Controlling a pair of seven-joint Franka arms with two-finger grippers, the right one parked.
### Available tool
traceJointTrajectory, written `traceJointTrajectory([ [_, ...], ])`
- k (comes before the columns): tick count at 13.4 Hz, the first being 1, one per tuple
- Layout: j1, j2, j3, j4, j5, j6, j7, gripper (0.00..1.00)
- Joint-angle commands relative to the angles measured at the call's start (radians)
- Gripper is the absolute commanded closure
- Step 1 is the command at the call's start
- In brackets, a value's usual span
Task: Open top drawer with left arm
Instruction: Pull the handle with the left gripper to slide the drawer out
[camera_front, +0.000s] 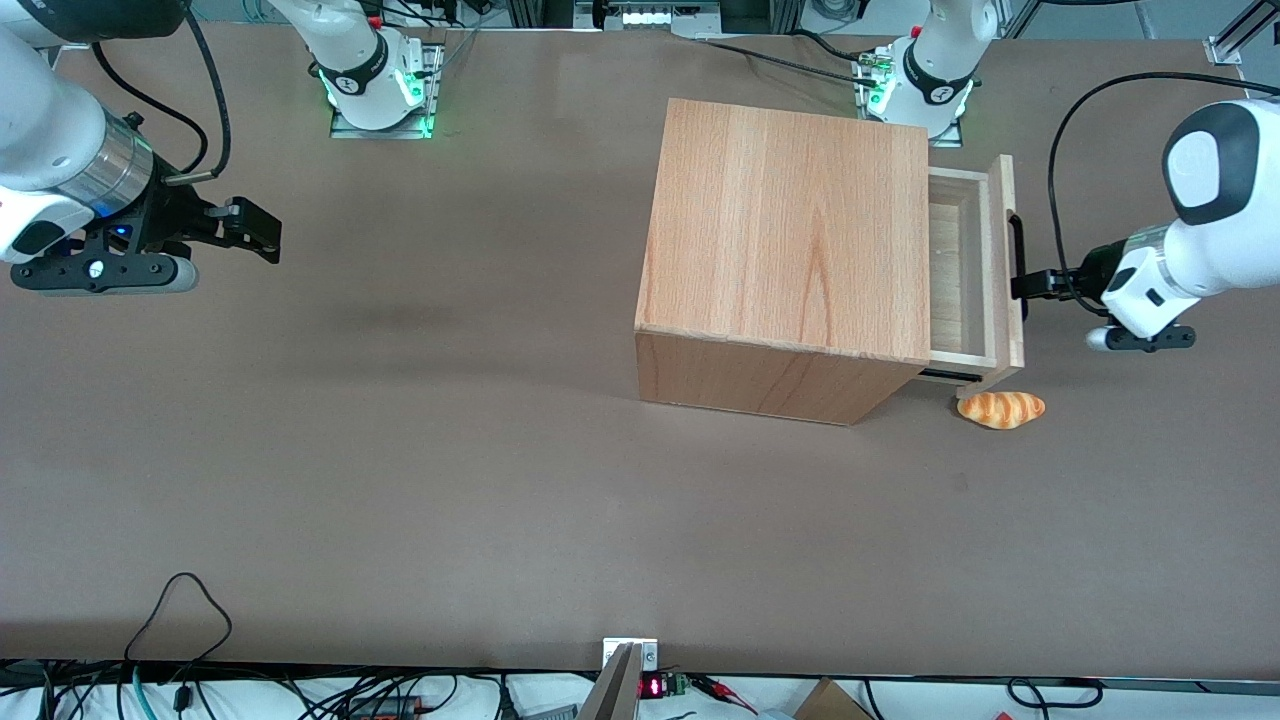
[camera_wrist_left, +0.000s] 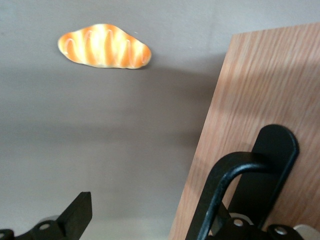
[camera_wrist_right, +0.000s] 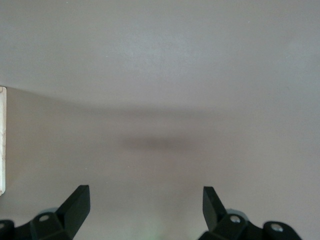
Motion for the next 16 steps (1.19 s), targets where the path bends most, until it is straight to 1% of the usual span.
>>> traceJointTrajectory([
  [1, 0.041, 0.024, -0.006, 0.028, 0.03, 0.01, 0.012, 0.0],
  [7, 0.106, 0.05, -0.006, 0.054, 0.033, 0.025, 0.048, 0.0],
  [11, 0.112, 0.052, -0.006, 0.062, 0.031, 0.016, 0.049, 0.0],
  [14, 0.116, 0.052, -0.006, 0.082, 0.015, -0.018, 0.072, 0.0],
  [16, 0.139, 0.055, -0.006, 0.117, -0.001, -0.067, 0.097, 0.0],
])
